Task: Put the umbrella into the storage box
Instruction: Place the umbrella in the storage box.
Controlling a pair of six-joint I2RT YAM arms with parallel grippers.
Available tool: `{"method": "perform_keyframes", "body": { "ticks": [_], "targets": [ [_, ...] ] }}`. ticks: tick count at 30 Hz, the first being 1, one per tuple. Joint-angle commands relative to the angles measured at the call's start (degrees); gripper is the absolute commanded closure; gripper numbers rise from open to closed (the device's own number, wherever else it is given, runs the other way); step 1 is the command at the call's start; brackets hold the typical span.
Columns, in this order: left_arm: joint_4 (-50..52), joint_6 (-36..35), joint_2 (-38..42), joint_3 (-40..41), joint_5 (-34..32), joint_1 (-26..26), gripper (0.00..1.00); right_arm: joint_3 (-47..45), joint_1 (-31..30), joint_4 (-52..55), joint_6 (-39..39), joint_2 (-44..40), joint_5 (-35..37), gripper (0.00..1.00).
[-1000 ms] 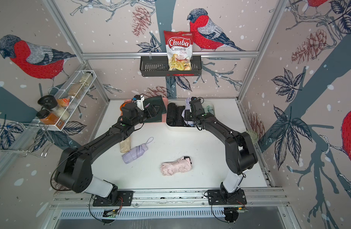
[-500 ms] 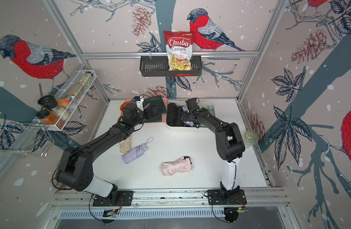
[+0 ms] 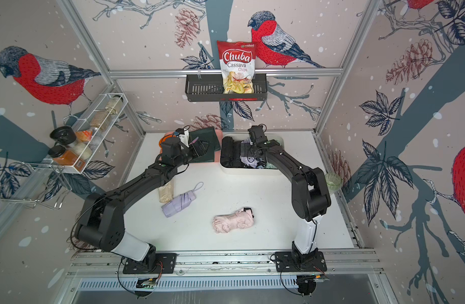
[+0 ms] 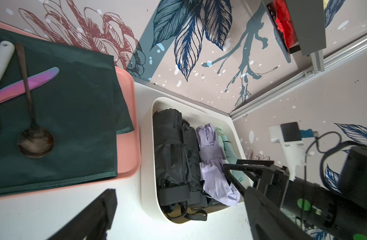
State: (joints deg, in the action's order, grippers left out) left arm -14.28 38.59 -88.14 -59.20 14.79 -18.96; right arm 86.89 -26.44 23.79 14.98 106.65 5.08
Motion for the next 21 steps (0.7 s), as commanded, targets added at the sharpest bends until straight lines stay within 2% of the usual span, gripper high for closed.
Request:
{"method": "perform_keyframes", "body": {
  "ticks": [1,3,6,8,12,21],
  "targets": [
    [0.48,-0.53,1.07,0.63,-1.67,0.49,0.01,-0.80,0.76,-2.72,-0.11,-1.10,0.55,0.10],
    [1.07,-0.50,1.62,1.27,-2.72,0.82,0.01,-0.65,1.21,-3.55,0.23,-0.56,-0.80,0.18],
    [3.30,0.39,2.43,1.72,-5.46,1.61,0.01,-0.45,1.39,-5.07,0.57,0.94,-3.01,0.37],
    [5.80,1.17,2.79,2.86,-7.45,2.42,0.01,-0.41,1.31,-5.67,0.86,2.04,-4.54,0.44],
    [9.95,1.99,4.49,5.48,-11.90,3.64,0.01,-1.09,0.80,-6.88,1.37,3.95,-7.22,0.52],
    [20.20,2.27,9.48,10.47,-19.63,4.35,0.01,-5.08,0.57,-10.46,3.29,5.26,-12.97,0.58]
  ]
}}
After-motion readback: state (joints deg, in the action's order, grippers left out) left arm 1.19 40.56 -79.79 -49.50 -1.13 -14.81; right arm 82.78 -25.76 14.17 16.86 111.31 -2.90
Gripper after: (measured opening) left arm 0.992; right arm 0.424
